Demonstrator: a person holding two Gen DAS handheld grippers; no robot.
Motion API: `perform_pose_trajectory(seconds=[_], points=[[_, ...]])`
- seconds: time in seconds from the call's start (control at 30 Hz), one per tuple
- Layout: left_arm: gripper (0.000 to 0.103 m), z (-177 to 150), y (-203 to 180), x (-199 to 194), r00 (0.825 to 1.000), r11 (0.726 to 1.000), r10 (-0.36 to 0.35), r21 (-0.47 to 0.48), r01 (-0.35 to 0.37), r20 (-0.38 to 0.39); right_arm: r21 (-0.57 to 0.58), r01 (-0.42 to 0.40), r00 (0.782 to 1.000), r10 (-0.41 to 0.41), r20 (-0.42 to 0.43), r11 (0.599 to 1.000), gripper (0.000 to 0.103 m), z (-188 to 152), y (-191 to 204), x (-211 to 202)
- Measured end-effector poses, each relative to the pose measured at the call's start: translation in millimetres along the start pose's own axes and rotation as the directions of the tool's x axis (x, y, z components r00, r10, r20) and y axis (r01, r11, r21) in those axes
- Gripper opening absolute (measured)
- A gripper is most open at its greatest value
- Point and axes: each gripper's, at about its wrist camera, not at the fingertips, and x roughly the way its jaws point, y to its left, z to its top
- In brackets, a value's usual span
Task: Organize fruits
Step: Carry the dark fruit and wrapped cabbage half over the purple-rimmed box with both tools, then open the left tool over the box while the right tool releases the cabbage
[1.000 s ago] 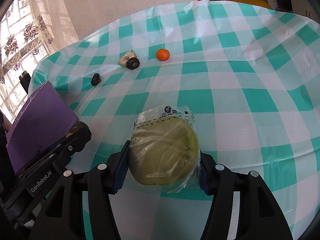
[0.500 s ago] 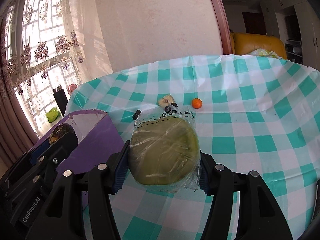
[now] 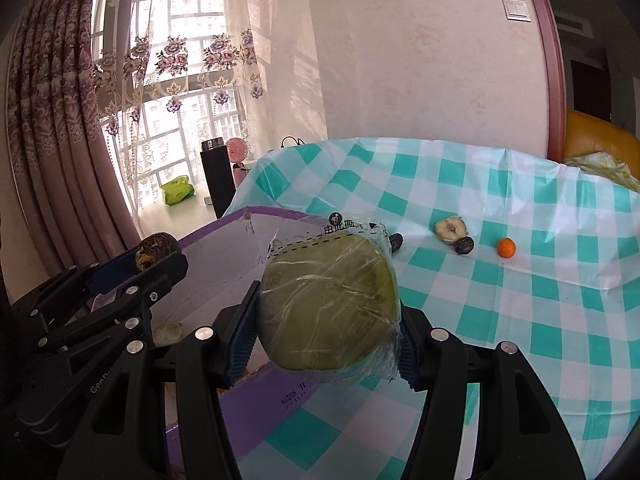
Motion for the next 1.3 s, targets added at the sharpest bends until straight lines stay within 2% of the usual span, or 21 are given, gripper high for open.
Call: perform_pose_trajectory(seconds=[0.17, 0.3, 0.47, 0.6, 0.73, 0.77, 0.9, 0.97, 1.1, 1.13, 1.3], points=[[0.039, -8, 31, 22, 0.995, 0.999, 0.049, 0.001, -0.049, -0.090, -0.081, -0.028, 0.998, 0.023, -0.063, 0.996, 0.057, 5, 33, 23], [0.039, -15, 50, 46, 0.978, 0.997, 0.078, 0.034, -0.073, -0.192, -0.150, -0.036, 0.990, 0.015, -0.141, 0.988, 0.057, 8, 53, 47], [0.039, -27, 67, 72, 0.943, 0.989, 0.137, 0.096, -0.113, -0.302, -0.228, -0.057, 0.956, -0.013, -0.294, 0.972, 0.057, 8, 74, 86], [0.039, -29, 83, 78, 0.928, 0.989, 0.138, 0.097, -0.110, -0.347, -0.305, -0.076, 0.918, -0.053, -0.394, 0.949, 0.057, -2, 91, 110], [0.040, -23, 81, 98, 0.889, 0.982, 0.130, 0.182, -0.054, -0.440, -0.361, -0.091, 0.875, -0.098, -0.473, 0.928, 0.057, -13, 102, 133], [0.040, -23, 79, 106, 0.868, 0.979, 0.122, 0.202, -0.026, -0.481, -0.357, -0.090, 0.868, -0.103, -0.487, 0.930, 0.057, -14, 102, 138], [0.042, -31, 79, 127, 0.805, 0.972, 0.109, 0.231, 0.035, -0.583, -0.339, -0.088, 0.843, -0.111, -0.526, 0.937, 0.057, -17, 97, 148], [0.041, -35, 80, 132, 0.782, 0.971, 0.103, 0.232, 0.054, -0.615, -0.347, -0.082, 0.838, -0.124, -0.531, 0.934, 0.057, -18, 96, 149], [0.065, -43, 83, 140, 0.744, 0.966, 0.142, 0.255, 0.039, -0.653, -0.348, -0.083, 0.825, -0.132, -0.550, 0.934, 0.058, -18, 95, 152], [0.065, -45, 84, 141, 0.737, 0.967, 0.141, 0.253, 0.042, -0.661, -0.347, -0.084, 0.825, -0.130, -0.550, 0.934, 0.062, -17, 96, 152], [0.070, -43, 91, 139, 0.744, 0.977, 0.114, 0.209, 0.036, -0.659, -0.369, -0.075, 0.837, -0.143, -0.528, 0.927, 0.073, -16, 98, 148]])
